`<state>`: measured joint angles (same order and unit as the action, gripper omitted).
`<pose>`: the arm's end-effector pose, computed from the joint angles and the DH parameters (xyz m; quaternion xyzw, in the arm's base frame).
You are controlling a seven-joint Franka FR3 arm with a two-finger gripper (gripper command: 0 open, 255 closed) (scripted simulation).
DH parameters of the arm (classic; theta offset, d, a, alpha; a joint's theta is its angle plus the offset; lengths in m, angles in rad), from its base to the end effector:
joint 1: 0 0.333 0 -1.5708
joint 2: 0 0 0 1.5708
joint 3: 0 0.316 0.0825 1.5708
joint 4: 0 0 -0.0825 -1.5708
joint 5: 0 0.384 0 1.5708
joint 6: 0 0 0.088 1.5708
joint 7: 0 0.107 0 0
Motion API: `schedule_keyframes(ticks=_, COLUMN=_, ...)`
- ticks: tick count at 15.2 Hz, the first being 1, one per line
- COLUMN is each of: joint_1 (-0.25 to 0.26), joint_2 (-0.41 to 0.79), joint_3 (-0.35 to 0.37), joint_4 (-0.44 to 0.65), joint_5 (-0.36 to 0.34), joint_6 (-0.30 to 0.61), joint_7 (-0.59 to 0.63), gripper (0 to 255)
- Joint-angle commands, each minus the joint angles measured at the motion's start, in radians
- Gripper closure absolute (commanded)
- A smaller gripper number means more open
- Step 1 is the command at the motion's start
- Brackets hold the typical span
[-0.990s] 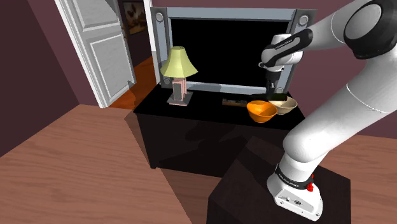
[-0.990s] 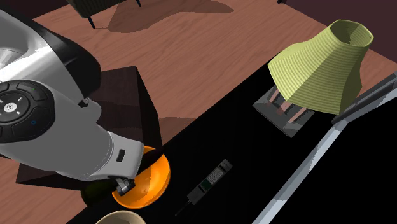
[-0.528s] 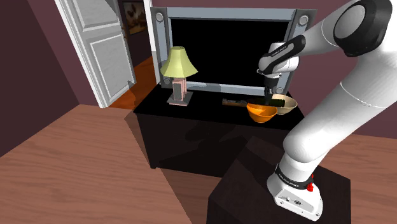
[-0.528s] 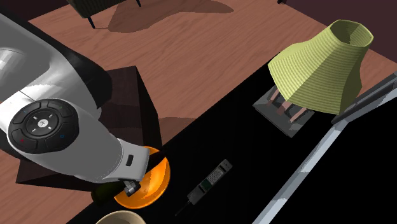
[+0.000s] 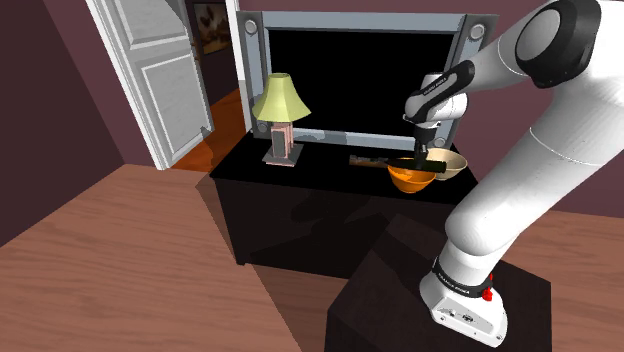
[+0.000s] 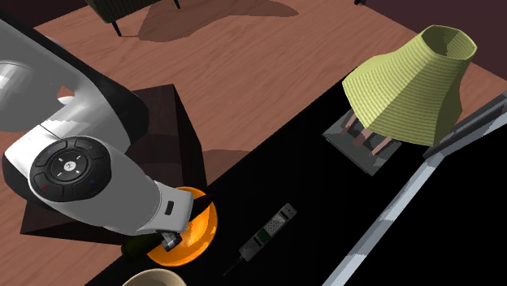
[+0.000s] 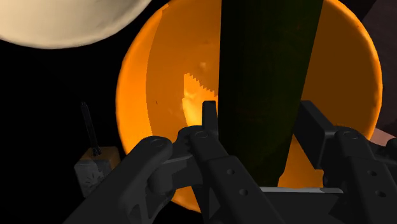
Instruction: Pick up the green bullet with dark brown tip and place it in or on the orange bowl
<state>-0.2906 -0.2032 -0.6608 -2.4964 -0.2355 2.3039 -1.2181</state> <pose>0.2601 -0.3673 0.3420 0.9757 0.2174 -0.0264 0.0022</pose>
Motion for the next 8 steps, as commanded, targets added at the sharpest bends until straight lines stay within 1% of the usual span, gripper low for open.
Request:
schedule_keyframes(ticks=1, joint_1=0.000, joint_2=0.001, joint_3=0.000, joint_4=0.000, joint_5=0.000, joint_6=0.001, joint_7=0.000, gripper=255)
schedule_keyframes(ticks=2, joint_1=0.000, joint_2=0.001, joint_3=0.000, joint_4=0.000, joint_5=0.000, joint_6=0.001, joint_7=0.000, gripper=255)
schedule_keyframes(ticks=3, joint_1=0.000, joint_2=0.001, joint_3=0.000, joint_4=0.000, joint_5=0.000, joint_6=0.001, joint_7=0.000, gripper=0)
schedule_keyframes(ticks=8, joint_1=0.000, joint_2=0.001, joint_3=0.000, joint_4=0.000, joint_5=0.000, joint_6=0.001, joint_7=0.000, gripper=0)
